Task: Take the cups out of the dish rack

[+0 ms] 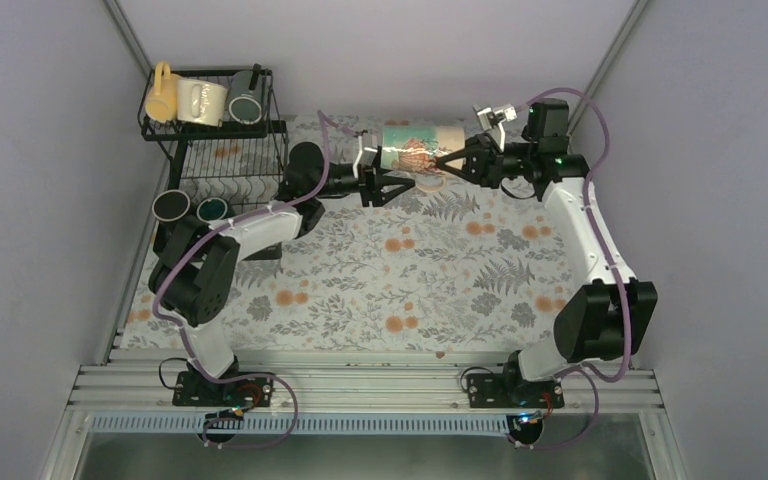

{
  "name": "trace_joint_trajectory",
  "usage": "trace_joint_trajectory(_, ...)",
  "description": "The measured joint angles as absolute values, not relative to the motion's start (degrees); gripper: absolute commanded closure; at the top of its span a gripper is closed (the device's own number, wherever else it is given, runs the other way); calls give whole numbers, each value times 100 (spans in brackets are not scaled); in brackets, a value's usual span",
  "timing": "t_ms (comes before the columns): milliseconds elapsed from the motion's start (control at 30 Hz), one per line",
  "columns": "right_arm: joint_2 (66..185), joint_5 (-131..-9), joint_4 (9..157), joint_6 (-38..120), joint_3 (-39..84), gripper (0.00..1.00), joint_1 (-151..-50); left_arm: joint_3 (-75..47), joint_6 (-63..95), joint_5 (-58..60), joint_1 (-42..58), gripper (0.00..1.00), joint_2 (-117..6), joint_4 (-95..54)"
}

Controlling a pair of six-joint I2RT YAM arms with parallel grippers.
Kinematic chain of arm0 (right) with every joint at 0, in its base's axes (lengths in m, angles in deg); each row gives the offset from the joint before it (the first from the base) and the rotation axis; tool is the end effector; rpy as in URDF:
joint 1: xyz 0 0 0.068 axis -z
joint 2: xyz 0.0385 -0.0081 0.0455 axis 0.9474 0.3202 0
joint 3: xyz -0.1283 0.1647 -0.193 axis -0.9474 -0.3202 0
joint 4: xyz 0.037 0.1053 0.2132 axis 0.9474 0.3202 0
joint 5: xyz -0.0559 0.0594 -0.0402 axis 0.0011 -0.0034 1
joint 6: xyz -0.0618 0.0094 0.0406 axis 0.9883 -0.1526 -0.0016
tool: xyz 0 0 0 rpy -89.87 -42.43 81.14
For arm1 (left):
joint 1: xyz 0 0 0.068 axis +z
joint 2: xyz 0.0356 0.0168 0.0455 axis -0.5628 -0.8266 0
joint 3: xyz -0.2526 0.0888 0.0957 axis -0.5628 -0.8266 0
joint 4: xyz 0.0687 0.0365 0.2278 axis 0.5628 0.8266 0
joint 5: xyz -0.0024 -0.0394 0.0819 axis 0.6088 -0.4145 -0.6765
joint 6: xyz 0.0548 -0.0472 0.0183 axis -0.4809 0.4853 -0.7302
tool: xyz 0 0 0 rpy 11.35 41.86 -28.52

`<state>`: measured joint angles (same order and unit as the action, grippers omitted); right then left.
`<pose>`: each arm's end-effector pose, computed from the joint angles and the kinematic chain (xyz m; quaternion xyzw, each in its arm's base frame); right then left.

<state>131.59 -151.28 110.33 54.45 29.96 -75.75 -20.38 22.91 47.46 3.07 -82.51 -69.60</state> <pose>0.2912 0.0852 0.3920 -0.3971 0.5901 0.6050 0.3578 0.3172 -0.2518 0.3232 0.4215 0.5022 -0.5519 0.5154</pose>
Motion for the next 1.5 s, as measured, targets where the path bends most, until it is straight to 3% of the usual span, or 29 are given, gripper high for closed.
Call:
trace_joint_trajectory(133,13082,-14877,11230,5482,3083,97,-7529,-2036,1961,4748,307,1,-8087,-6632)
trace_joint_trajectory(167,13108,-14756,11396,5554,3208,97,-7514,-2049,1863,4737,318,0,-7991,-6457)
trace_joint_trajectory(300,13331,-13945,12200,5960,4128,97,-7455,-2167,1428,4691,482,0,-7456,-5716)
trace_joint_trajectory(533,14431,-11213,13221,6533,5713,97,-6902,-1798,-52,4374,1013,0,-6203,-3777)
trace_joint_trajectory(667,15335,-9268,13733,6708,6296,97,-6819,-1000,-1046,3452,1183,0,-5967,-2151)
trace_joint_trajectory(833,16848,-7854,14480,6964,7833,97,-6727,-62,-2148,2217,1481,0,-5841,-298)
trace_joint_trajectory(1133,17689,-6411,14911,7508,8274,97,-6583,279,-3940,521,2066,0,-5185,1785)
trace_joint_trajectory(1500,17899,-6024,15501,8153,8397,97,-6312,-1068,-6082,766,3330,0,-4269,3095)
